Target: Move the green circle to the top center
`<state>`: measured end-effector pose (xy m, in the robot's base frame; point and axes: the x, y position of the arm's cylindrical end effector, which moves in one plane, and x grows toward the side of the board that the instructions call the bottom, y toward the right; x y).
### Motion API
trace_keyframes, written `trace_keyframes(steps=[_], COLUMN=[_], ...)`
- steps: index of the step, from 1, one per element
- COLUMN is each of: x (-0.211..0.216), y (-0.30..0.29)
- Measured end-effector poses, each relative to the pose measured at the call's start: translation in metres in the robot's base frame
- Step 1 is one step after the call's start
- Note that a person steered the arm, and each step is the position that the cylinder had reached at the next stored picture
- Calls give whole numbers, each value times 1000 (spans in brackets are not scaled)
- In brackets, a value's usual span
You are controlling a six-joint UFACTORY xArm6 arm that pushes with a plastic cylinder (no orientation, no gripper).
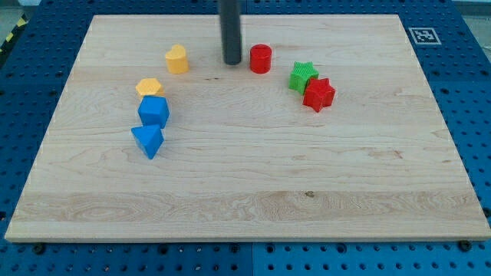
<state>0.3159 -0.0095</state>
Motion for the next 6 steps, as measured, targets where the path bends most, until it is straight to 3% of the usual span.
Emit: trace_keyframes(steps=[2,3,6], x=[3,3,3], y=[96,99,-7])
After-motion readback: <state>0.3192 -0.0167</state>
